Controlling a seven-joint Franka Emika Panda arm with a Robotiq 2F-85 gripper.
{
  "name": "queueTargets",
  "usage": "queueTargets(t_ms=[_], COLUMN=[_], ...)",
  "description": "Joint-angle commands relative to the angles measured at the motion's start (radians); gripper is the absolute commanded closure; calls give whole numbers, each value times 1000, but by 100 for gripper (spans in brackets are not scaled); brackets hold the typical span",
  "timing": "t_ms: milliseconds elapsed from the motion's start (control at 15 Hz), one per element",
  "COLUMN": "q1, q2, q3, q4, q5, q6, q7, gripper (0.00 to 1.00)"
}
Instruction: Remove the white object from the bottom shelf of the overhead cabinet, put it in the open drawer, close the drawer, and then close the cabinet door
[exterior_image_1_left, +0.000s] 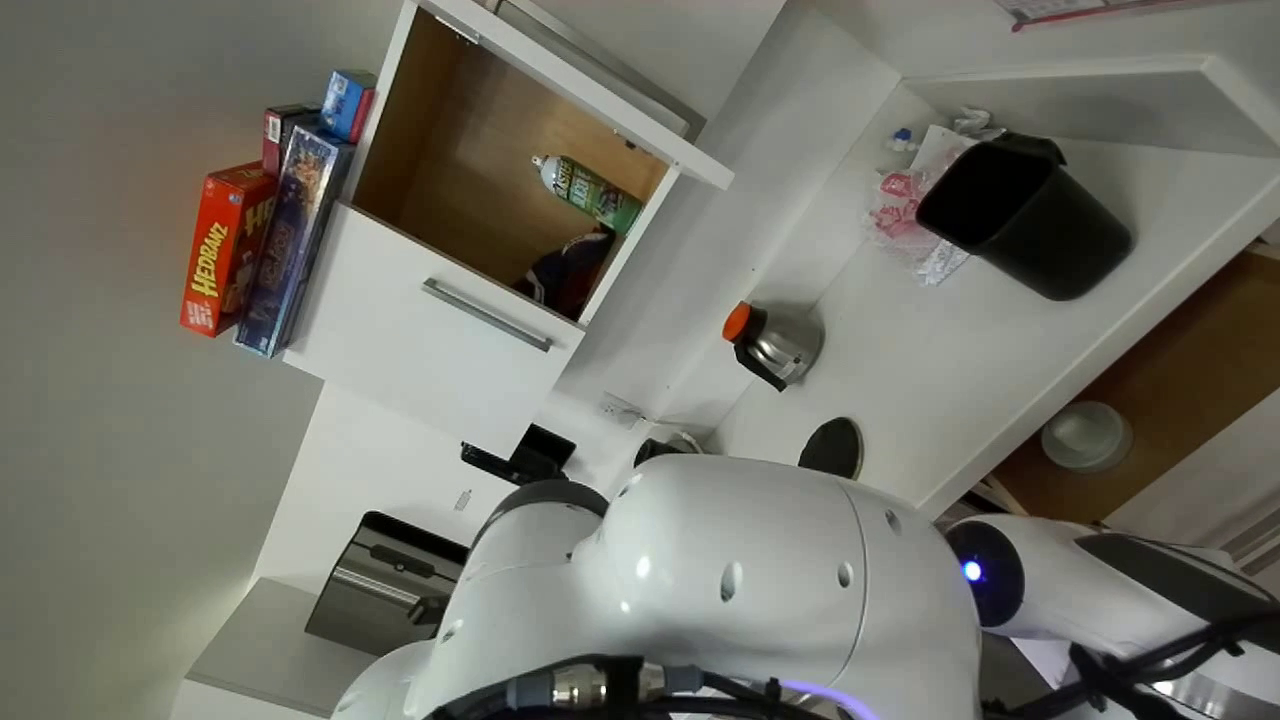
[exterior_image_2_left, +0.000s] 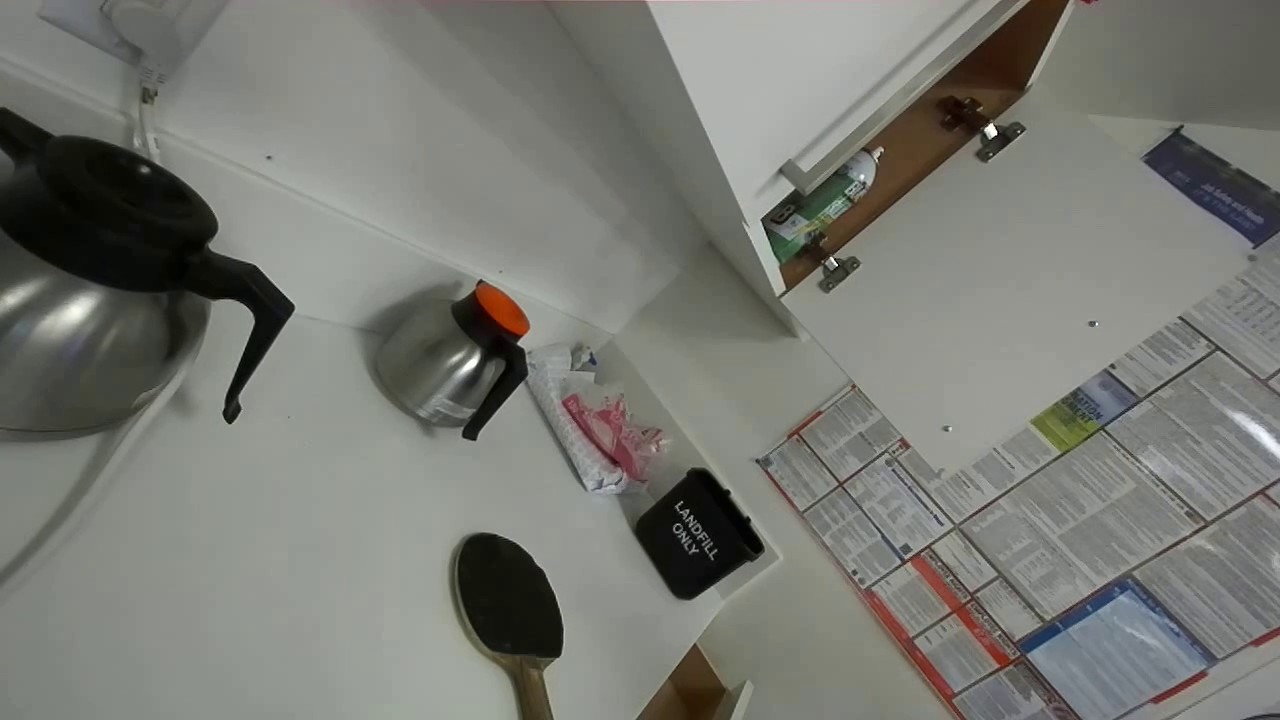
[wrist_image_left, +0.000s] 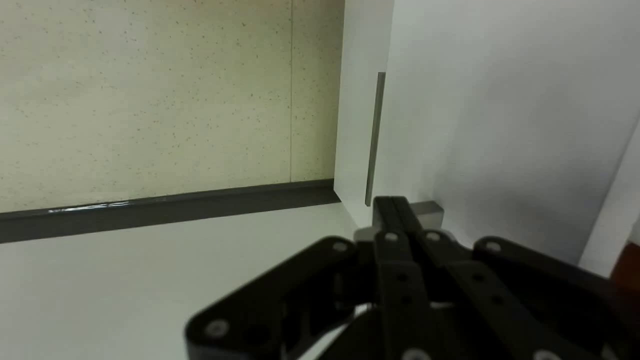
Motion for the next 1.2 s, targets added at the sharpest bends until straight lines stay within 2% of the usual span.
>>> queueTargets(t_ms=[0,67,467,933,1133], q1=[33,16,78,248,315], q2=[63,66,85,93,22], q3=[-5,20,34,-53,-109], q4=[113,133,286,363,288], q5=[14,18,67,49,39], q6=[19,7,-1,19,-14], q7=[41,27,11,58,84], gripper=[100,100,100,100,100])
